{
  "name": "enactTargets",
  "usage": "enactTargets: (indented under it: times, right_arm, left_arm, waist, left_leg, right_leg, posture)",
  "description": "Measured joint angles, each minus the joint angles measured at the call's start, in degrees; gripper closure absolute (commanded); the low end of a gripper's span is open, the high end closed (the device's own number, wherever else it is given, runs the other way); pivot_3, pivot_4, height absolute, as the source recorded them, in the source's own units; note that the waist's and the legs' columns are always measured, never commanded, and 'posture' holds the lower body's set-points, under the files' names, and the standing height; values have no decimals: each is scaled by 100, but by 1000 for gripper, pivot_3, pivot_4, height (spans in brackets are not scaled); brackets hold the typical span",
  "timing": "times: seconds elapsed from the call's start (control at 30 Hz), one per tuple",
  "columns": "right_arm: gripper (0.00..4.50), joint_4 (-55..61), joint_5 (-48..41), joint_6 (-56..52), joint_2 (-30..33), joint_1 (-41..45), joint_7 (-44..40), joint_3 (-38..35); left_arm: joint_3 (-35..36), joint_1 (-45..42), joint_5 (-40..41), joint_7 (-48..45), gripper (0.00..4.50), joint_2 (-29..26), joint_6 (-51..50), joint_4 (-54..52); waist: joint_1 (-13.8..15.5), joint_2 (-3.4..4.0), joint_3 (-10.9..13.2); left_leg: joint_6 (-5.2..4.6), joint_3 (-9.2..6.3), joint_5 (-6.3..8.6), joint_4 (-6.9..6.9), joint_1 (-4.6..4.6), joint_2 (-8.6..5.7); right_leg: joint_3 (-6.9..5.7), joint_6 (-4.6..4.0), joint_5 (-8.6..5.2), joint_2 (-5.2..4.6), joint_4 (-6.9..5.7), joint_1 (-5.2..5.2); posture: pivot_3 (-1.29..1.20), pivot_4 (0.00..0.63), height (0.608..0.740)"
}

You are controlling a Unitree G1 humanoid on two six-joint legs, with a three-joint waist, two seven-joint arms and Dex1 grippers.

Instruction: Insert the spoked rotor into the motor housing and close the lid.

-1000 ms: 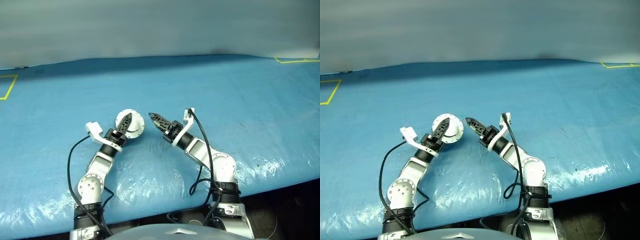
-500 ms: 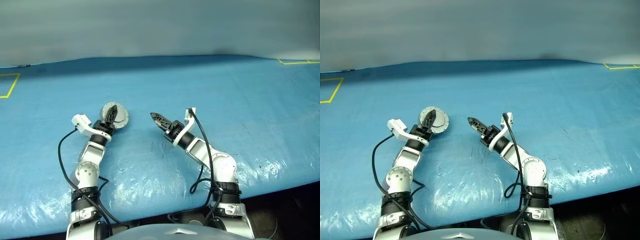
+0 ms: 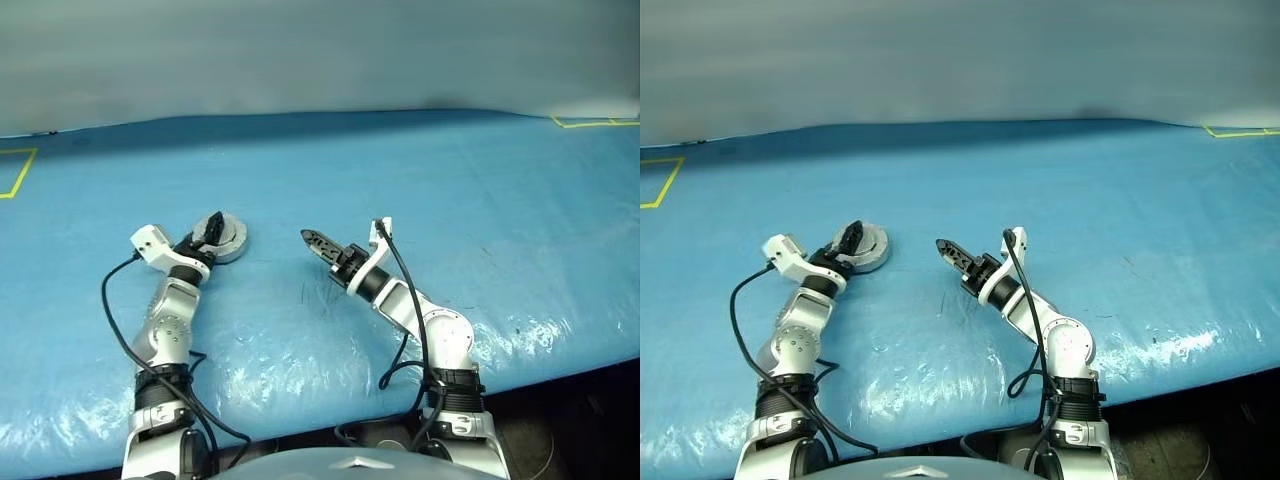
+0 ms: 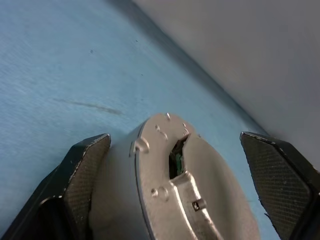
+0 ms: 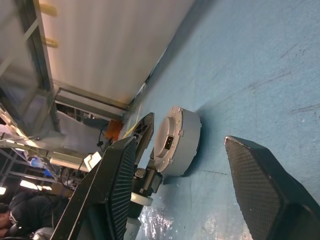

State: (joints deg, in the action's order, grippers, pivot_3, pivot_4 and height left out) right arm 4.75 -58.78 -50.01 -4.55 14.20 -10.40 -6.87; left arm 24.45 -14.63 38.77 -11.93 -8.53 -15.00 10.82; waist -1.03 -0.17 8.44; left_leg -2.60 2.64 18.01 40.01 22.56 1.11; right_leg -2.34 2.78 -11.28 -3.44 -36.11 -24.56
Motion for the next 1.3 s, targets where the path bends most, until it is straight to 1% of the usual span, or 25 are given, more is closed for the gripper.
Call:
enactTargets:
  times: [0.07,0.13,0.23,0.3,0.37,0.43,0.5,0.53,0.6,0.67,0.73,0.77,0.83,0.93,1.1,1.3]
  right_arm:
    - [1538,9,40,28,14,-11,-93,27]
    - [1538,59,139,93,76,-37,-190,115]
    - [1538,251,355,194,222,-145,-293,239]
    - [1538,441,717,464,304,-227,-326,373]
    - [1538,804,1600,1174,484,-408,-188,680]
    - [1538,1127,2423,1689,760,-618,-40,992]
    - [1538,1447,3341,2129,990,-1005,262,1372]
    - [1538,1476,3614,2230,1036,-1104,379,1456]
    - [1538,1501,4535,2606,1159,-1372,840,1759]
    - [1538,1543,5258,2916,1169,-1646,1279,1887]
    - [1538,1604,5739,3101,1085,-2006,1654,1881]
    - [1538,1610,5922,3164,1087,-2180,1749,1894]
    - [1538,1616,6171,3309,1089,-2483,1802,1980]
    - [1538,1621,6236,3347,908,-2742,1837,1967]
    - [1538,1635,6394,3469,784,-2810,1872,1909]
    - [1538,1636,6536,3504,708,-2805,1841,1841]
  left_arm:
    - [196,68,39,-71,23,-217,20,-18]
    - [180,368,79,-351,23,-352,-26,-308]
    - [-147,857,-91,-667,23,-455,-39,-920]
    - [-327,994,-311,-664,23,-407,62,-1232]
    - [-648,1243,-926,-349,23,-203,437,-1765]
    - [-977,1523,-1498,121,23,168,672,-2230]
    - [-1444,2020,-2159,621,23,531,796,-2656]
    - [-1550,2119,-2284,729,23,634,797,-2707]
    - [-1787,2459,-2531,1019,23,927,795,-2938]
    - [-2085,2825,-2914,1114,23,917,873,-3116]
    - [-2315,3144,-3239,1198,23,928,952,-3183]
    - [-2385,3255,-3322,1230,23,949,947,-3184]
    - [-2514,3435,-3462,1225,23,900,956,-3184]
    - [-2614,3594,-3493,1169,23,885,960,-3184]
    - [-2600,3598,-3466,1068,23,839,962,-3184]
    - [-2521,3413,-3473,1061,23,831,1031,-3184]
  waist:
    - [3,0,-1]
    - [-3,0,-1]
    - [49,-1,-1]
    - [52,-2,-2]
    - [48,2,-4]
    - [48,-1,-7]
    - [40,-5,-12]
    - [37,-5,-11]
    - [39,-5,-11]
    - [43,-4,-12]
    - [55,-5,-13]
    - [54,-5,-13]
    - [48,-5,-13]
    - [40,-6,-13]
    - [43,-7,-14]
    - [46,-8,-14]
  left_leg:
    - [0,0,0,0,0,4]
    - [-4,3,2,0,1,7]
    - [-6,1,4,0,3,6]
    - [-5,1,3,2,2,6]
    - [-6,3,3,3,0,0]
    - [-6,5,3,2,-1,0]
    - [-5,8,3,-1,-2,-1]
    - [-2,10,2,-1,-2,1]
    - [10,8,-5,0,-3,8]
    - [16,7,-9,0,-6,7]
    - [16,4,-10,0,-10,19]
    - [14,6,-11,0,-10,21]
    - [-12,8,-2,1,-12,22]
    - [-16,9,-8,2,-12,28]
    - [-19,9,-16,2,-11,31]
    - [-19,8,-15,2,-8,29]
  right_leg:
    - [0,0,0,-3,0,1]
    - [1,4,2,-8,4,1]
    - [-1,7,4,-14,9,3]
    - [0,9,5,-14,8,5]
    - [6,10,6,-14,9,5]
    - [10,14,8,-15,11,4]
    - [10,12,7,-11,12,3]
    - [11,10,6,-8,11,1]
    - [9,0,0,-4,7,0]
    - [9,-9,-5,0,4,0]
    - [9,-14,-8,1,2,2]
    - [10,-36,-20,0,2,1]
    - [12,-38,-20,0,2,2]
    - [12,-35,-19,0,1,-2]
    - [9,-34,-16,0,0,-2]
    - [9,-58,-1,0,0,-3]
  posture:
    - [0,150,740]
    - [0,150,740]
    - [0,150,740]
    - [0,150,740]
    - [0,150,740]
    - [0,150,740]
    - [0,150,740]
    - [0,150,740]
    - [0,150,740]
    - [0,150,740]
    - [0,150,740]
    - [0,150,740]
    - [0,150,740]
    - [0,150,740]
    - [0,150,740]
    - [0,150,740]
